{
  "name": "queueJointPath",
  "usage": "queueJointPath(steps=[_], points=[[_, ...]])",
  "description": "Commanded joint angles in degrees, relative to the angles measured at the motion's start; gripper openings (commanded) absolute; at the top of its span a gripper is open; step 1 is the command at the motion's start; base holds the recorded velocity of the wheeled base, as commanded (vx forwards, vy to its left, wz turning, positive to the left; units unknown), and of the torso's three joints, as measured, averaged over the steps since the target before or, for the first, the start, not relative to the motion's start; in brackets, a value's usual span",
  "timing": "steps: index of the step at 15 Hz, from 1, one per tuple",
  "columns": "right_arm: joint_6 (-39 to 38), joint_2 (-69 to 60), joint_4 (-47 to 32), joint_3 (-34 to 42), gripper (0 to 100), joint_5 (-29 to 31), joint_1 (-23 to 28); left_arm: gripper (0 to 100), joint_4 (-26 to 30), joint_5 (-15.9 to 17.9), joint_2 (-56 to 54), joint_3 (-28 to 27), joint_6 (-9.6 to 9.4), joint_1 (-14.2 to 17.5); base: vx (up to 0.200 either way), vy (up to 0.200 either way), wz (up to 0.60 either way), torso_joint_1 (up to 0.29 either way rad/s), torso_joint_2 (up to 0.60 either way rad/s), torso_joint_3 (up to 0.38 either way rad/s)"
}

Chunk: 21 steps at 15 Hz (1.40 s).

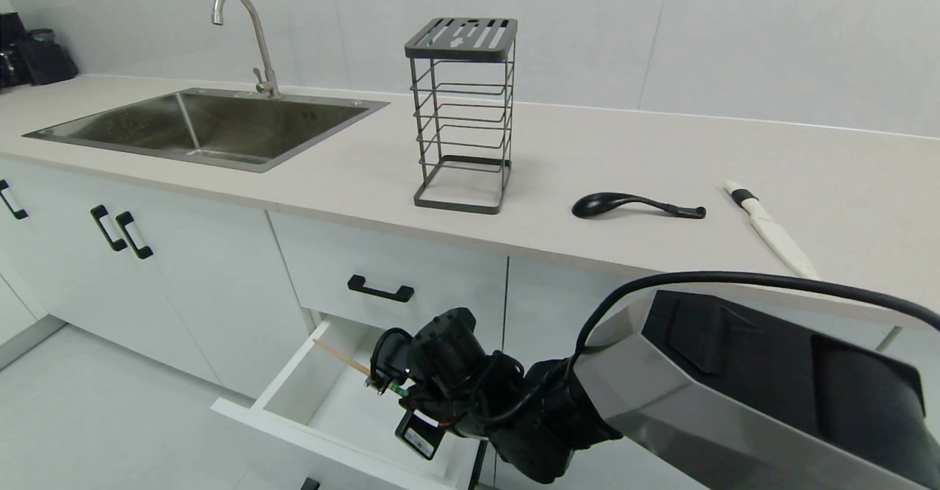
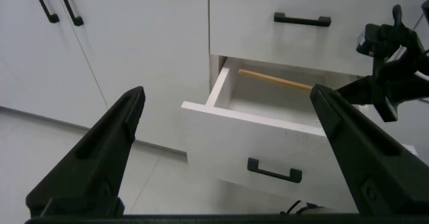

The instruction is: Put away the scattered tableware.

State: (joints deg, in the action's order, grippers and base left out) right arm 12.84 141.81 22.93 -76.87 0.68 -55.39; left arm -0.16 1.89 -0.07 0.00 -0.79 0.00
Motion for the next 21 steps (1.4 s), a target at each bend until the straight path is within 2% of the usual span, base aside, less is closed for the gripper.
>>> queueJointPath(steps=[1, 8, 10, 12, 13, 19, 21], points=[[-0.3, 0.9, 0.3, -0.5, 0, 0.0, 0.0, 100, 0.0, 0.0, 0.1, 0.0, 0.00, 0.0, 0.000, 0.000, 0.00, -0.207, 0.35, 0.134], [0.3, 0.4, 0.4, -0.5, 0, -0.1, -0.8, 100, 0.0, 0.0, 0.1, 0.0, 0.00, 0.0, 0.000, 0.000, 0.00, -0.027, 0.05, 0.030], [6.6, -0.8, 0.4, -0.5, 0, 0.0, -0.9, 100, 0.0, 0.0, 0.1, 0.0, 0.09, 0.0, 0.000, 0.000, 0.00, 0.000, 0.00, 0.000], [9.6, -1.7, 0.2, -0.5, 0, 0.0, -0.9, 100, 0.0, 0.0, 0.1, 0.0, 0.79, 0.0, 0.000, 0.000, 0.00, 0.000, 0.00, 0.000], [9.6, -1.7, 0.2, -0.5, 0, 0.0, -0.9, 100, 0.0, 0.0, 0.1, 0.0, 0.88, 0.0, 0.000, 0.200, 0.00, 0.002, 0.00, 0.002], [9.4, -1.6, 0.1, -0.4, 0, 1.6, -0.9, 100, 0.0, 0.1, 0.1, 0.0, 0.62, 0.0, 0.000, 0.000, 0.00, 0.000, 0.00, 0.000], [9.4, -1.6, 0.1, -0.4, 0, 1.6, -0.7, 100, 0.0, 0.3, 0.1, 0.0, 0.35, 0.0, 0.000, 0.200, 0.00, 0.002, 0.00, 0.002]])
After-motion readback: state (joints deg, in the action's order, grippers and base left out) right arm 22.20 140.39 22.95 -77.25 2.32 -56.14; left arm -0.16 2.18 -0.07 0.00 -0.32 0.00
